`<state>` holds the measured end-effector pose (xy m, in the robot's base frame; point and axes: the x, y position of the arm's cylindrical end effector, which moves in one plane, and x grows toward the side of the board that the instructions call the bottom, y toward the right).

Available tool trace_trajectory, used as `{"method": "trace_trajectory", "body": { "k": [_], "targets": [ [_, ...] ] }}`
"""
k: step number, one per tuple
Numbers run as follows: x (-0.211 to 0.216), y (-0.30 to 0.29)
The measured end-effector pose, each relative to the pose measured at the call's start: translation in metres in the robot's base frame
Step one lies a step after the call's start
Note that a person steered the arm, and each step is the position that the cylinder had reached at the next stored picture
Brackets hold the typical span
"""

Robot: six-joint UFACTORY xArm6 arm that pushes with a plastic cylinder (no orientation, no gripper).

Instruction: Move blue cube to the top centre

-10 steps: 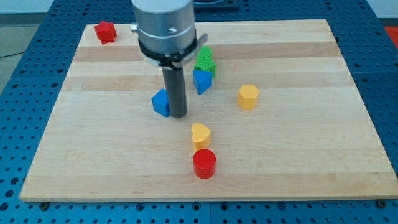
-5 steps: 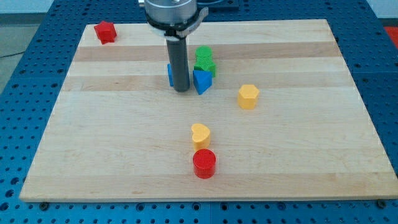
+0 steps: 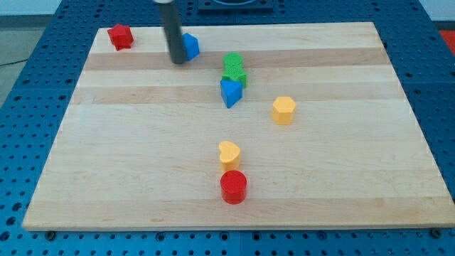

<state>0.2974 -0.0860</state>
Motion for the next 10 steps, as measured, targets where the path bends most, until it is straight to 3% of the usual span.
{"method": "trace_trajectory", "body": {
  "k": [1, 2, 3, 4, 5, 7, 8, 10],
  "targets": [
    [-0.001, 0.022],
    [-0.013, -0.068],
    [-0.034, -0.042],
    [-0.03, 0.038],
    [-0.031, 0.072],
    [-0.055, 0.019],
    [-0.056, 0.06],
    [-0.061, 0.066]
  ]
}}
